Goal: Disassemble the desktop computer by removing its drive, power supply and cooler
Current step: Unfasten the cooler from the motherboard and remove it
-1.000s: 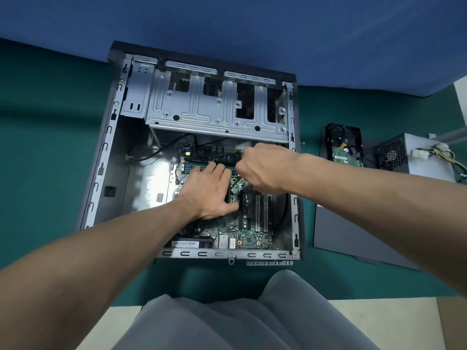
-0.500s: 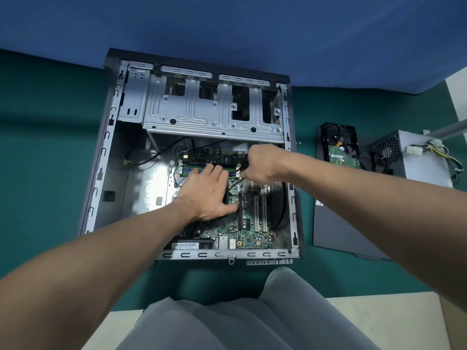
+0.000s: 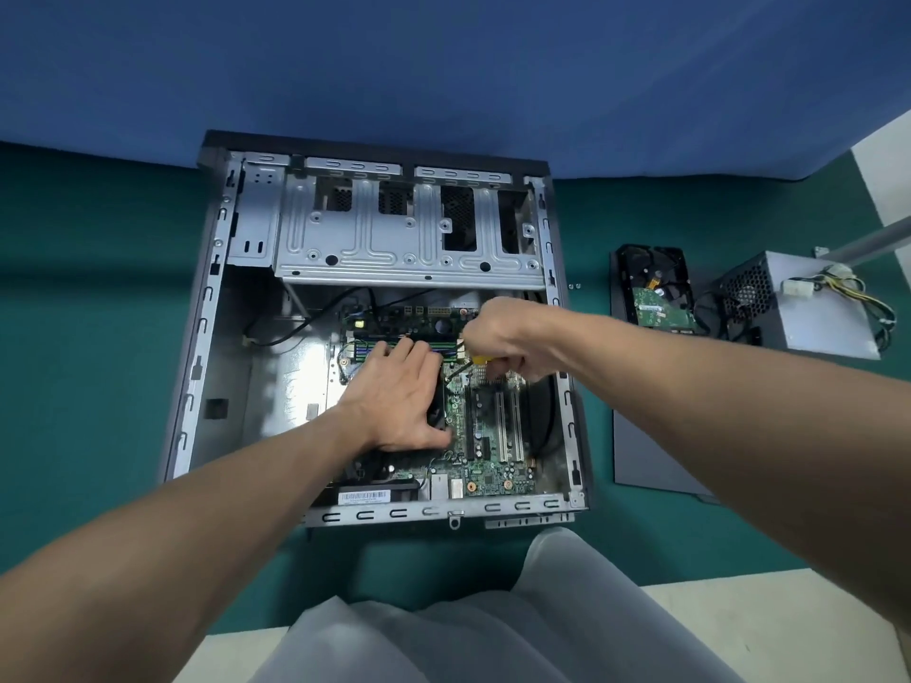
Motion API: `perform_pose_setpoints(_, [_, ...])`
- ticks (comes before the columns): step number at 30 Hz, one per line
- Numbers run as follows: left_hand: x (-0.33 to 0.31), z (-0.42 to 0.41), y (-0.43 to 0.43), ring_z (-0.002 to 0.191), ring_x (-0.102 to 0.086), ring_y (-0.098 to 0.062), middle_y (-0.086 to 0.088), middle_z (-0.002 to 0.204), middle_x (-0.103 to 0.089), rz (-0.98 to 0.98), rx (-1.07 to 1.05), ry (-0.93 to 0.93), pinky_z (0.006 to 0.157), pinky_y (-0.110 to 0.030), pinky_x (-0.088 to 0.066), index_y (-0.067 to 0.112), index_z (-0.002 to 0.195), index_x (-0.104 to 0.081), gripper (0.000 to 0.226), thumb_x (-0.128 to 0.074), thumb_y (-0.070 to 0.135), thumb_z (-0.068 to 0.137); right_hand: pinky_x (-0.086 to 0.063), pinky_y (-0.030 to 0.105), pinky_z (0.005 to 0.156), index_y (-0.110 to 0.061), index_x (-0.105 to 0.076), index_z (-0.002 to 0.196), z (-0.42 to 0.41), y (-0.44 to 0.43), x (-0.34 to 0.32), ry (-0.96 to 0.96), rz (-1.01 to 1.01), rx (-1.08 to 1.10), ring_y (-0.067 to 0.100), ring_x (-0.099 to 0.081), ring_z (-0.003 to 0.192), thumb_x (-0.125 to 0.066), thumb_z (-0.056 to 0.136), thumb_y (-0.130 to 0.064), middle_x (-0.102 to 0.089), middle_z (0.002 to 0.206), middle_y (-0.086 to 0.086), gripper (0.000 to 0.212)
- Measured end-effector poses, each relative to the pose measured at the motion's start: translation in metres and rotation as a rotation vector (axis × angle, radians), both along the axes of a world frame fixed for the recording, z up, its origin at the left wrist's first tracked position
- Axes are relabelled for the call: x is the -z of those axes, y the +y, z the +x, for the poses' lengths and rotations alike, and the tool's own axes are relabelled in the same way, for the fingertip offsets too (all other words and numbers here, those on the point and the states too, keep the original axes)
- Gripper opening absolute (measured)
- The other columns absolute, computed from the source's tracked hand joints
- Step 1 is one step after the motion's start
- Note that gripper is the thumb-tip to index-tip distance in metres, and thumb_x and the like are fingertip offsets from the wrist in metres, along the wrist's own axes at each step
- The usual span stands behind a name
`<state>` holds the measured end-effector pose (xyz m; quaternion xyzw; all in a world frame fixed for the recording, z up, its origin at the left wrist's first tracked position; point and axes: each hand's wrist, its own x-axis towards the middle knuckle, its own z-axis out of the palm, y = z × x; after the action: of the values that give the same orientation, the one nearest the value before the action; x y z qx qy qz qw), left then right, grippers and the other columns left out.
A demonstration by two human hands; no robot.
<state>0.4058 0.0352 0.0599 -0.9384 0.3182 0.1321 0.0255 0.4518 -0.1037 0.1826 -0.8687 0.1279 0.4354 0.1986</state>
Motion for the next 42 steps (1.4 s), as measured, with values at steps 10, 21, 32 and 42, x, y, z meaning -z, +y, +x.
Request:
perform_pose_setpoints(10, [0.001,0.001,-0.002,0.110,-0.044,-0.024,-0.009,0.117,-0.052,-0.058,-0.035,0.066,0.094,-0.048,-0.037,0.010,0.115,-0.049,0.088,-0.036,0.078,0.063,-0.042,0.035,0.061,-0.010,-0.041,0.069,-0.007,0.011,-0.012,-0.464,-0.225,-1.094,0.024,-0.044,0.072,-0.041,0.096,-0.011,-0.035,0.066,0.003,0.027])
perform_pose_setpoints(21, [0.001,0.000,0.001,0.101,-0.043,-0.022,-0.006,0.111,-0.051,-0.094,-0.036,0.049,0.088,-0.044,-0.038,0.012,0.112,-0.045,0.085,-0.039,0.081,0.062,-0.031,0.016,0.034,-0.001,-0.050,0.087,0.014,0.011,-0.003,0.046,-0.047,-0.080,0.014,-0.040,0.045,-0.039,0.097,-0.011,-0.050,0.067,0.006,0.018])
perform_pose_setpoints(32, [0.001,0.001,0.000,0.101,-0.042,-0.022,-0.005,0.110,-0.049,-0.096,-0.040,0.083,0.093,-0.045,-0.037,0.013,0.115,-0.043,0.085,-0.040,0.080,0.064,-0.038,0.031,0.052,-0.012,-0.025,0.062,0.002,-0.004,-0.004,-0.495,-0.241,-1.349,0.025,-0.056,0.062,-0.039,0.099,-0.016,-0.053,0.070,0.007,0.040])
perform_pose_setpoints(42, [0.002,0.001,0.000,0.100,-0.041,-0.021,-0.005,0.111,-0.048,-0.089,-0.036,0.071,0.091,-0.044,-0.037,0.013,0.115,-0.042,0.088,-0.038,0.083,0.062,-0.030,0.016,0.034,-0.011,-0.042,0.073,0.009,0.005,0.002,0.059,0.001,0.036,0.011,-0.035,0.038,-0.039,0.097,-0.012,-0.050,0.063,0.007,0.024])
